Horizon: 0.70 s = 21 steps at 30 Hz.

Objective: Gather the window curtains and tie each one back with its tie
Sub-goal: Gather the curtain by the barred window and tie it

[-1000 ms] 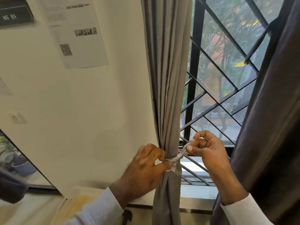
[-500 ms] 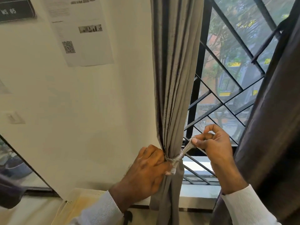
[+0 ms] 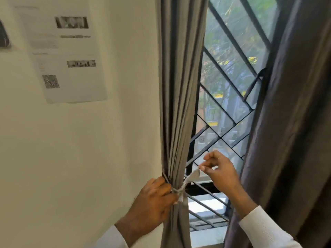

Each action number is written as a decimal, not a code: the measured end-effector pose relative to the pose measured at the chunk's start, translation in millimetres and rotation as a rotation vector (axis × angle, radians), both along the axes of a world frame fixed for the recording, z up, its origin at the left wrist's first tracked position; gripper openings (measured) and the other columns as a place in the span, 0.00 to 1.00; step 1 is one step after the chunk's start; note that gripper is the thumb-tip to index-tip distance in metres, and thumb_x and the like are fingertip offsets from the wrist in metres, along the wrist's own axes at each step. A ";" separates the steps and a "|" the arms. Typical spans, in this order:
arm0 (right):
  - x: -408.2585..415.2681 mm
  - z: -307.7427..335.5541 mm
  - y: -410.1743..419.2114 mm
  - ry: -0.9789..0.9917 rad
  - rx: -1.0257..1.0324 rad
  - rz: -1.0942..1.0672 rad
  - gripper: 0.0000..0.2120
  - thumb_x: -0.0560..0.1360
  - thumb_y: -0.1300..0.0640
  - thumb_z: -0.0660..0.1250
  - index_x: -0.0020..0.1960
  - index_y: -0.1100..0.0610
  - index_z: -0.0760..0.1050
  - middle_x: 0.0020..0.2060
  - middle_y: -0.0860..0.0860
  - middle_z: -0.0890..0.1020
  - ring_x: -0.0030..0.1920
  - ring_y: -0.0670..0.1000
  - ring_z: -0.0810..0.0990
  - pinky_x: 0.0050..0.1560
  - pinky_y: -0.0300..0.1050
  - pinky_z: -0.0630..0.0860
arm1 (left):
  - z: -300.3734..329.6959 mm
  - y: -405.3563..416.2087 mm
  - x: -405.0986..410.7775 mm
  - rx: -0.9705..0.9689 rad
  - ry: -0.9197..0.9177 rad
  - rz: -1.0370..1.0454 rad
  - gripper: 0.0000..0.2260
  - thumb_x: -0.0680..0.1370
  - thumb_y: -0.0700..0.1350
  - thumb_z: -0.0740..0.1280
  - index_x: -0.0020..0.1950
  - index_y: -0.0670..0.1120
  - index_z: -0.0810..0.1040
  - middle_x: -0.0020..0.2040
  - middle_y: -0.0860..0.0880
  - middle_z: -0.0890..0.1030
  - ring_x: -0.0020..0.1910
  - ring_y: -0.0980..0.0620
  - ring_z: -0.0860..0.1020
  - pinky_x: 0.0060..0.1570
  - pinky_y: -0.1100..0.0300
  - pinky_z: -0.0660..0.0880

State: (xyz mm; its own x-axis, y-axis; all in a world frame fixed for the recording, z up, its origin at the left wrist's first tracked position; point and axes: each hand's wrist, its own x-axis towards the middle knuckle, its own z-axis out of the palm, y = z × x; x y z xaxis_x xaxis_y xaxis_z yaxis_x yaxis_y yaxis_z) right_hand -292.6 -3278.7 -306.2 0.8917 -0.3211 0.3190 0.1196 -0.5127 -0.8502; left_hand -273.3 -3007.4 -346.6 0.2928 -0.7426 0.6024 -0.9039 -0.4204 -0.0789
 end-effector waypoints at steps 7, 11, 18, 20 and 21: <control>-1.5 31.3 -45.7 -0.147 -0.177 0.063 0.11 0.74 0.61 0.78 0.48 0.48 0.80 0.37 0.44 0.85 0.42 0.43 0.84 0.44 0.29 0.74 | 10.7 -58.6 -0.6 -0.110 0.003 -0.135 0.06 0.83 0.51 0.72 0.46 0.53 0.83 0.41 0.55 0.74 0.42 0.49 0.74 0.43 0.56 0.75; -18.7 73.4 -109.7 -0.407 -0.259 0.012 0.07 0.77 0.60 0.76 0.46 0.51 0.81 0.36 0.43 0.84 0.38 0.44 0.83 0.42 0.36 0.76 | 40.3 -116.4 -2.0 -0.174 -0.022 -0.135 0.09 0.82 0.51 0.74 0.43 0.53 0.81 0.40 0.57 0.73 0.42 0.53 0.73 0.39 0.58 0.73; -58.4 174.8 -257.8 -0.759 -0.254 -0.012 0.06 0.78 0.63 0.75 0.46 0.54 0.82 0.34 0.48 0.83 0.32 0.48 0.81 0.36 0.42 0.78 | 146.5 -249.7 5.1 -0.339 -0.126 -0.052 0.10 0.84 0.51 0.72 0.45 0.50 0.84 0.40 0.56 0.77 0.43 0.53 0.74 0.39 0.50 0.76; -56.1 201.3 -288.5 -0.764 -0.252 -0.025 0.07 0.78 0.62 0.75 0.45 0.52 0.81 0.32 0.49 0.83 0.30 0.51 0.80 0.33 0.45 0.78 | 188.4 -277.6 8.6 -0.366 -0.197 -0.034 0.10 0.83 0.52 0.73 0.45 0.49 0.84 0.39 0.56 0.78 0.42 0.53 0.75 0.38 0.51 0.76; -53.4 213.1 -301.7 -0.763 -0.256 -0.032 0.08 0.78 0.61 0.75 0.45 0.51 0.81 0.31 0.49 0.82 0.30 0.51 0.80 0.33 0.45 0.77 | 209.4 -290.3 11.0 -0.373 -0.235 -0.019 0.10 0.83 0.52 0.73 0.44 0.49 0.85 0.38 0.56 0.78 0.42 0.53 0.75 0.38 0.52 0.76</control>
State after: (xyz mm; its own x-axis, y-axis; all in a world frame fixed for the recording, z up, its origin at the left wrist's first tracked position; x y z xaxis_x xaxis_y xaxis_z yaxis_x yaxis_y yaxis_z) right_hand -346.0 -3580.4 -93.1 0.3900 -0.1771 0.9036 0.6018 -0.6938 -0.3957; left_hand -262.4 -3297.7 -137.2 0.1043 -0.4656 0.8788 -0.8877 -0.4420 -0.1289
